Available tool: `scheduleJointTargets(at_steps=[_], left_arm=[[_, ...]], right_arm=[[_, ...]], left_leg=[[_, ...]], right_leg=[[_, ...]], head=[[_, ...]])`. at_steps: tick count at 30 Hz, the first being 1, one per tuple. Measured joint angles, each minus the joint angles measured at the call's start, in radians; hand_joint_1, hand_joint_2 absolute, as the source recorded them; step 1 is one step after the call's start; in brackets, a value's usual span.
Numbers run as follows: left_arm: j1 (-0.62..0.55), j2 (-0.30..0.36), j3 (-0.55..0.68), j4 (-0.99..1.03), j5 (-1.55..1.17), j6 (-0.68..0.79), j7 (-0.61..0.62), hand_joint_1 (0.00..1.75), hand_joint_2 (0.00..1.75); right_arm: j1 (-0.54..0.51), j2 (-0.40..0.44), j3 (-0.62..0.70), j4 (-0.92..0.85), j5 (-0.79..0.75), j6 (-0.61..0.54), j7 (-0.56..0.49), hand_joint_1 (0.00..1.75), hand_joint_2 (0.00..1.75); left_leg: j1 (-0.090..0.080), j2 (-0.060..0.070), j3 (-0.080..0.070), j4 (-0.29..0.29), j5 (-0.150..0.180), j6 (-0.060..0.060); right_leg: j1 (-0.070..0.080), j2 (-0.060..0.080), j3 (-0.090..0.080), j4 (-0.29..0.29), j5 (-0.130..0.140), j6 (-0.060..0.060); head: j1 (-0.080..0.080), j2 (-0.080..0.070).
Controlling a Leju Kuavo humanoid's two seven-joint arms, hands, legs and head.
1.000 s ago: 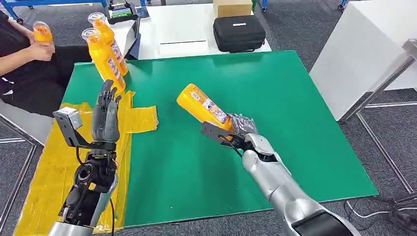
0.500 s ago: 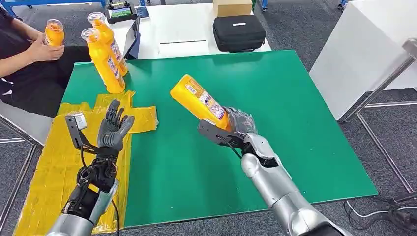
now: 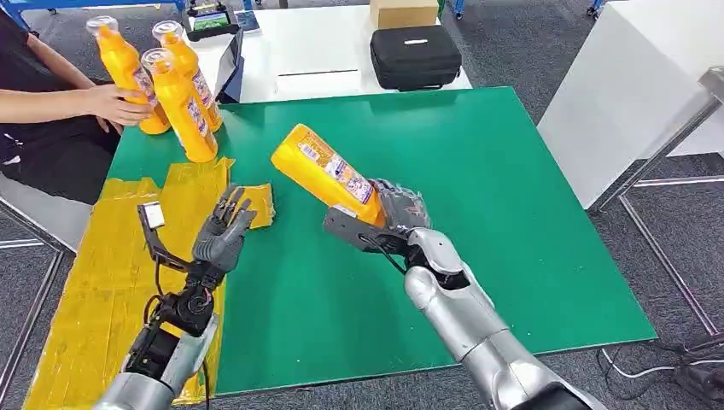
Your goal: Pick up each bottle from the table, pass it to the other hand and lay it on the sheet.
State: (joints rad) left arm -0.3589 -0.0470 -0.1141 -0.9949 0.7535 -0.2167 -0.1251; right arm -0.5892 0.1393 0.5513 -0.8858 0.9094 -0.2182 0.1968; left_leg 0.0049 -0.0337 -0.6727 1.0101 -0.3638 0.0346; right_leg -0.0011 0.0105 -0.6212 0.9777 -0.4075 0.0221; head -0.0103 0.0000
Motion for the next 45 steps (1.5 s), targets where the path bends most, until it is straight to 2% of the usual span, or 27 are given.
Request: scheduleJointTargets(at_steps=[6,15,28,37,45], left_arm=[[0.005,-0.027,-0.062,-0.031,0.190,-0.065,0.082,0.00,1.75],[0.002,-0.039,-0.119,-0.067,0.230,-0.039,0.068,0.00,1.75],[0.002,-0.042,-0.121,-0.084,0.211,-0.001,0.047,0.00,1.75],[0.000,-0.043,-0.108,-0.084,0.204,0.007,0.037,0.00,1.75],[0.001,-0.043,-0.099,-0.075,0.192,0.016,0.037,0.00,1.75]], right_arm=[[-0.047,0.044,0.030,0.075,0.006,-0.007,0.000,1.75,1.75],[-0.097,0.091,0.072,0.168,0.006,0.011,-0.001,1.75,1.75],[-0.110,0.136,0.110,0.222,0.007,0.034,-0.006,1.75,1.75],[-0.085,0.192,0.202,0.232,0.029,0.062,-0.002,1.75,1.75],[-0.075,0.200,0.306,0.232,0.016,0.077,0.045,1.75,1.75]], left_leg=[[0.000,0.000,0.000,0.000,0.000,0.000],[0.000,0.000,0.000,0.000,0.000,0.000],[0.000,0.000,0.000,0.000,0.000,0.000],[0.001,0.001,-0.001,0.000,0.000,0.000],[0.000,0.001,-0.001,0.000,0.000,0.000]], right_leg=[[0.000,0.000,0.000,0.000,0.000,0.000],[0.000,0.000,-0.001,0.000,0.000,0.000],[0.000,0.000,-0.001,0.000,0.000,0.000],[0.000,0.000,-0.003,0.001,0.000,0.000],[0.000,0.000,-0.003,0.001,0.000,0.000]], head=[[0.000,0.000],[0.000,0.000],[0.000,0.000],[-0.001,0.000],[0.000,0.000]])
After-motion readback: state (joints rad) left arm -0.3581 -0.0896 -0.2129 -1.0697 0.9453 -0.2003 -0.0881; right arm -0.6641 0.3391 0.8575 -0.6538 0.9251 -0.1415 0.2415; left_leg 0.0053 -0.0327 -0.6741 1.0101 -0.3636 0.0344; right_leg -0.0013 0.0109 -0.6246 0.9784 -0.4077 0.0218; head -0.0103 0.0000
